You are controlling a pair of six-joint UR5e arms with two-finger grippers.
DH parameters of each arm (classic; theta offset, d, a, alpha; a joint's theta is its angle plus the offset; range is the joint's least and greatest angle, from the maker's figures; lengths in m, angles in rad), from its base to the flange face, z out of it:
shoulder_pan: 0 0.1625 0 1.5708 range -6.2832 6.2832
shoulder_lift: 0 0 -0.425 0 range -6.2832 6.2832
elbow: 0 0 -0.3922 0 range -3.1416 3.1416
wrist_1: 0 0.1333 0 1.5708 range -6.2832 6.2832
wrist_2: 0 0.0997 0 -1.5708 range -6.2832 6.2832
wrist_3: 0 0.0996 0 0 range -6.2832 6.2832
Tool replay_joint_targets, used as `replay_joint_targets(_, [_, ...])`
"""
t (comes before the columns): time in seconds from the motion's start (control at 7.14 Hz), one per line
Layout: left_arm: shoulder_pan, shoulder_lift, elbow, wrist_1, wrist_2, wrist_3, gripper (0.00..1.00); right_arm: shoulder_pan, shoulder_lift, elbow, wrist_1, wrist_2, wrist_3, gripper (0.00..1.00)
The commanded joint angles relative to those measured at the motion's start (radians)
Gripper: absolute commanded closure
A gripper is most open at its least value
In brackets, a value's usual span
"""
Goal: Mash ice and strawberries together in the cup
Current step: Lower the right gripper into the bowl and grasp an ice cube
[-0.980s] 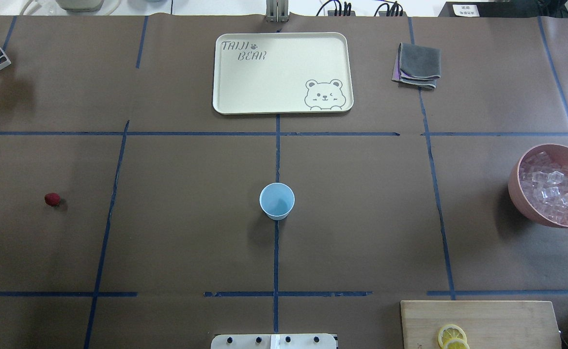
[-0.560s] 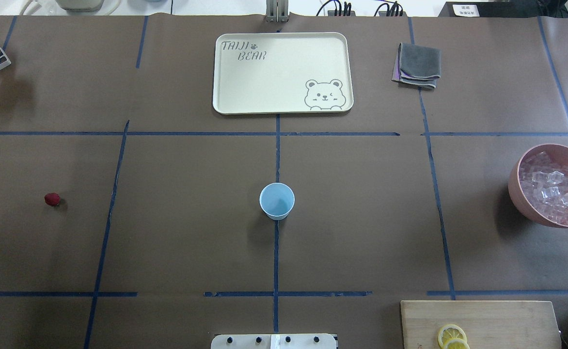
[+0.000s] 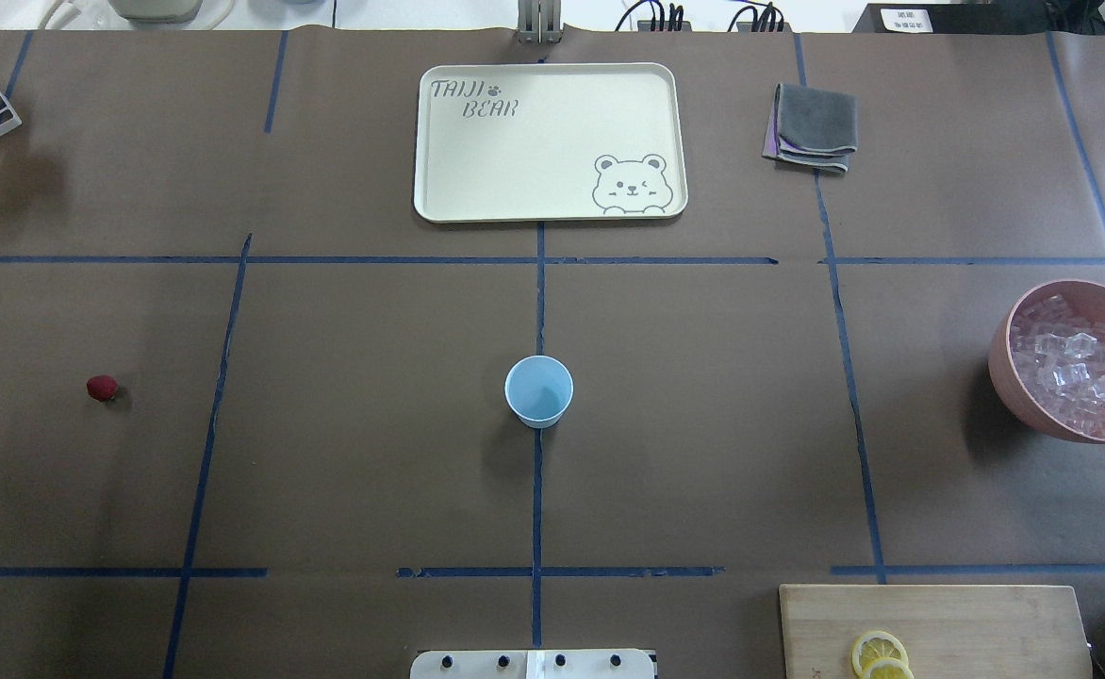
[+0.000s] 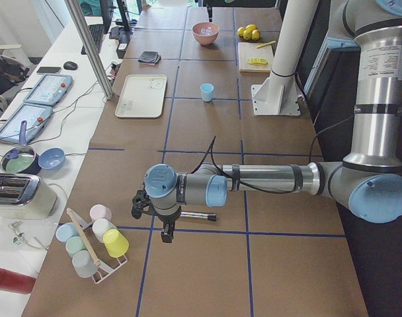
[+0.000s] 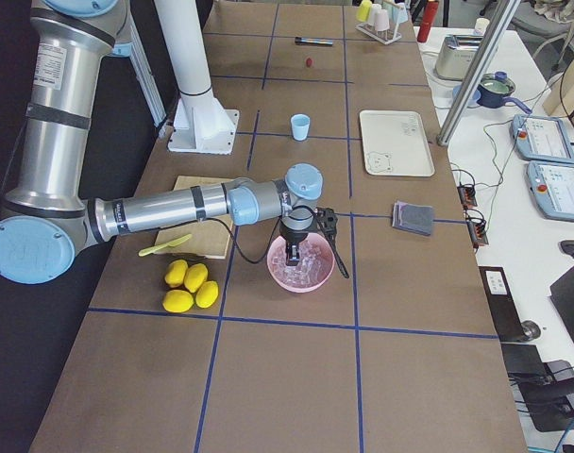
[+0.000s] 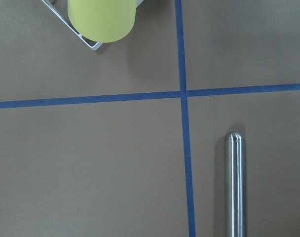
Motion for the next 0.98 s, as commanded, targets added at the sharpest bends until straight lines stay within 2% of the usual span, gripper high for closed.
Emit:
replay_joint_targets(0.0, [0.0,0.001,-0.003,0.0,0.0,0.0,0.0,-0.025,0.003,-0.029,0.001,0.003,-0.004,0.37])
replay_joint_targets(0.42, [0.0,0.002,-0.008,0.0,0.0,0.0,0.0,-0.083,0.005,-0.048,0.001,-0.028,0.0,0.4])
replay_joint_targets(0.84, [0.0,0.001,-0.009,0.0,0.0,0.0,0.0,-0.086,0.055,-0.097,0.001,-0.028,-0.004,0.4])
